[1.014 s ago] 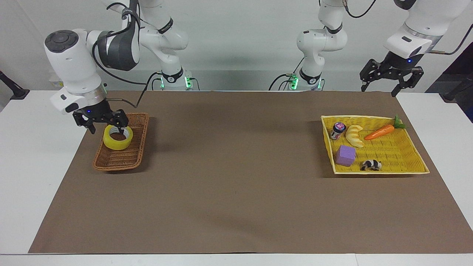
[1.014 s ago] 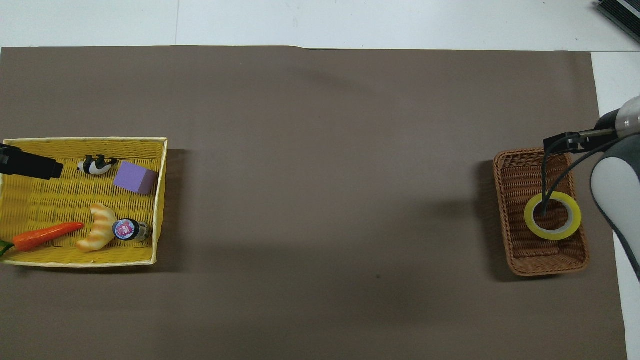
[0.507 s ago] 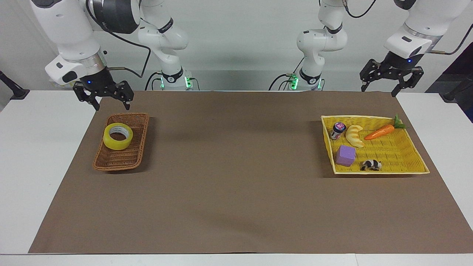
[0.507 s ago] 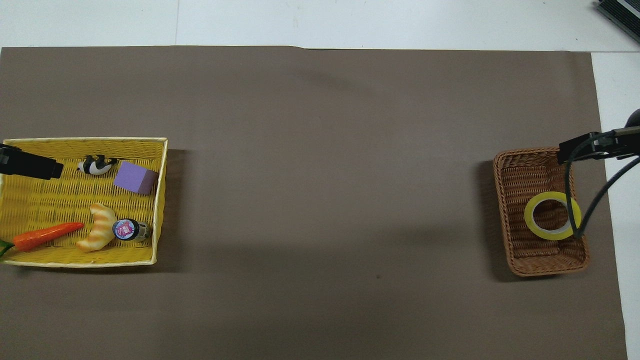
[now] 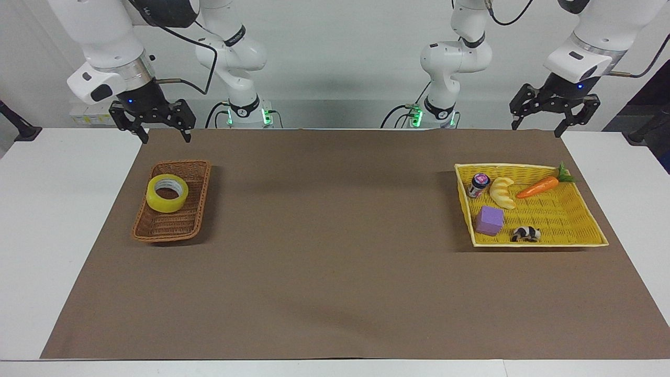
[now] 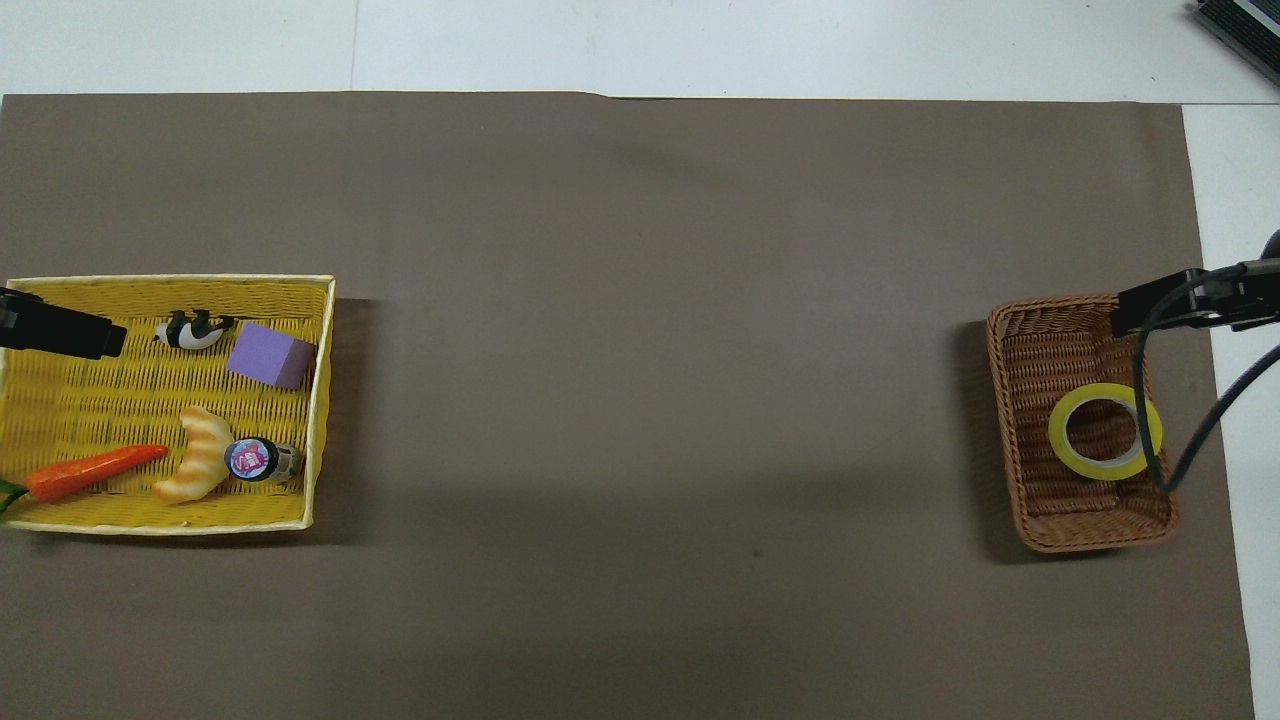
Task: Move tape to another basket
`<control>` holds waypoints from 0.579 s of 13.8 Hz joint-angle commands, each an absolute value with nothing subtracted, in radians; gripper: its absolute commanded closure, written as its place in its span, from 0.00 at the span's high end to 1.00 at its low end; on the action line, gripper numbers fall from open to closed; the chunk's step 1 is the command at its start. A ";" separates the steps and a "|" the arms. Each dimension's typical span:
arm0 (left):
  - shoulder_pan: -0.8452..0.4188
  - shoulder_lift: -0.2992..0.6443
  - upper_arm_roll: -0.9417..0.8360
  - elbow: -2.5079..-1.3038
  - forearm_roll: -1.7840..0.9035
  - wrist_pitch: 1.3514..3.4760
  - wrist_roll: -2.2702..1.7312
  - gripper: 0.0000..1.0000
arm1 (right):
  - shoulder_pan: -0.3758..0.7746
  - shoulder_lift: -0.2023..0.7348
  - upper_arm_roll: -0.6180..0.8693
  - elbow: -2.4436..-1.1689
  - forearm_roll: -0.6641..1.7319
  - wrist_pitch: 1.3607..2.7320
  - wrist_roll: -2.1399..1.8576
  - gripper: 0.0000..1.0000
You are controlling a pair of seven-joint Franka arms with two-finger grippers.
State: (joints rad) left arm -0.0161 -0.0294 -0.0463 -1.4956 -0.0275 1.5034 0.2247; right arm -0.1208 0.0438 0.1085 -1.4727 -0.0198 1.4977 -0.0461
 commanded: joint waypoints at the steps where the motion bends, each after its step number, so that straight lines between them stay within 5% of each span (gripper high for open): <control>1: -0.003 -0.028 -0.058 -1.480 -0.011 1.486 0.218 1.00 | -0.130 0.021 0.115 -1.477 -0.012 1.480 -0.032 1.00; 8: -0.003 -0.028 -0.058 -1.480 -0.009 1.486 0.218 1.00 | -0.141 0.008 0.117 -1.489 -0.003 1.485 -0.038 1.00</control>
